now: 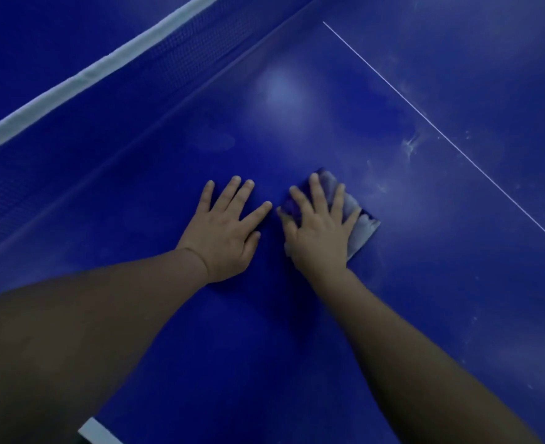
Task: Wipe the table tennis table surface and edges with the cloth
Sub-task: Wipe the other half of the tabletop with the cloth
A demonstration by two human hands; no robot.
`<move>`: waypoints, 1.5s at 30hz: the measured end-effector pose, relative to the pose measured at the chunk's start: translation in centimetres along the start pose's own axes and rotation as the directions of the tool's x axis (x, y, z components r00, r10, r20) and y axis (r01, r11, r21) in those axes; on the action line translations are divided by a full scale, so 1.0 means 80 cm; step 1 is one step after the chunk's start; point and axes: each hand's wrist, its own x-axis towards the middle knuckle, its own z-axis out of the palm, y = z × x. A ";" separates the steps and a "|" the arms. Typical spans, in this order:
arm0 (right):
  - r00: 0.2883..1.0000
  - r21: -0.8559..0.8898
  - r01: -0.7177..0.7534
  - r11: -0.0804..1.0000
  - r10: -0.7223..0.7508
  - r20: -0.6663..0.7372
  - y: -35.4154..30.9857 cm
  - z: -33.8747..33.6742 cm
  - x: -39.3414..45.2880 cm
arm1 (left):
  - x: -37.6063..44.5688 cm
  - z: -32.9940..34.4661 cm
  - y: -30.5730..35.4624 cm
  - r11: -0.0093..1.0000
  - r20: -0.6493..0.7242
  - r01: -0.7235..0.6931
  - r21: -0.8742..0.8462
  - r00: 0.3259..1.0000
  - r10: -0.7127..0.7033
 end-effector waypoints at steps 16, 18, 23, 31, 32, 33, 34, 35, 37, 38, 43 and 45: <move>0.988 0.069 -0.154 0.986 0.154 0.009 0.042 -0.023 0.069 | 0.124 -0.025 0.017 0.997 -0.010 -0.079 -0.025 0.997 0.079; 0.968 0.091 -0.247 0.965 0.250 -0.026 0.057 -0.026 0.074 | 0.136 -0.026 0.020 0.997 -0.023 -0.072 -0.030 0.997 0.071; 0.943 0.120 -0.318 0.940 0.327 -0.060 0.040 -0.015 0.025 | 0.172 -0.032 0.041 0.998 -0.033 -0.008 -0.070 0.999 0.006; 0.916 0.154 -0.385 0.910 0.397 -0.058 0.108 -0.037 0.112 | 0.228 -0.038 0.066 0.994 -0.053 0.027 -0.107 0.998 -0.033; 0.882 0.172 -0.450 0.876 0.467 -0.069 0.113 -0.037 0.109 | 0.234 -0.039 0.071 0.994 -0.057 0.038 -0.104 0.997 -0.044; 0.861 0.182 -0.483 0.857 0.502 -0.081 0.113 -0.035 0.100 | 0.242 -0.039 0.077 0.994 -0.063 0.042 -0.099 0.997 -0.049; 0.860 0.184 -0.480 0.857 0.502 -0.093 0.108 -0.034 0.088 | 0.249 -0.040 0.081 0.995 -0.067 0.040 -0.092 0.997 -0.047; 0.879 0.188 -0.442 0.877 0.465 -0.107 0.101 -0.032 0.074 | 0.256 -0.040 0.085 0.996 -0.067 0.030 -0.083 0.997 -0.036; 0.950 0.164 -0.272 0.948 0.291 -0.111 0.091 -0.028 0.056 | 0.270 -0.038 0.088 0.999 -0.065 -0.004 -0.046 0.998 0.001; 0.973 0.145 -0.189 0.971 0.204 -0.103 0.090 -0.029 0.060 | 0.275 -0.035 0.087 1.000 -0.065 -0.024 -0.015 0.998 0.023; 0.992 0.102 -0.110 0.989 0.115 -0.043 0.117 -0.047 0.146 | 0.276 -0.031 0.080 0.998 -0.090 -0.036 -0.057 0.995 0.030; 0.971 0.097 -0.228 0.969 0.233 -0.047 0.139 -0.055 0.171 | 0.276 -0.034 0.083 0.998 -0.101 -0.032 -0.062 0.995 0.025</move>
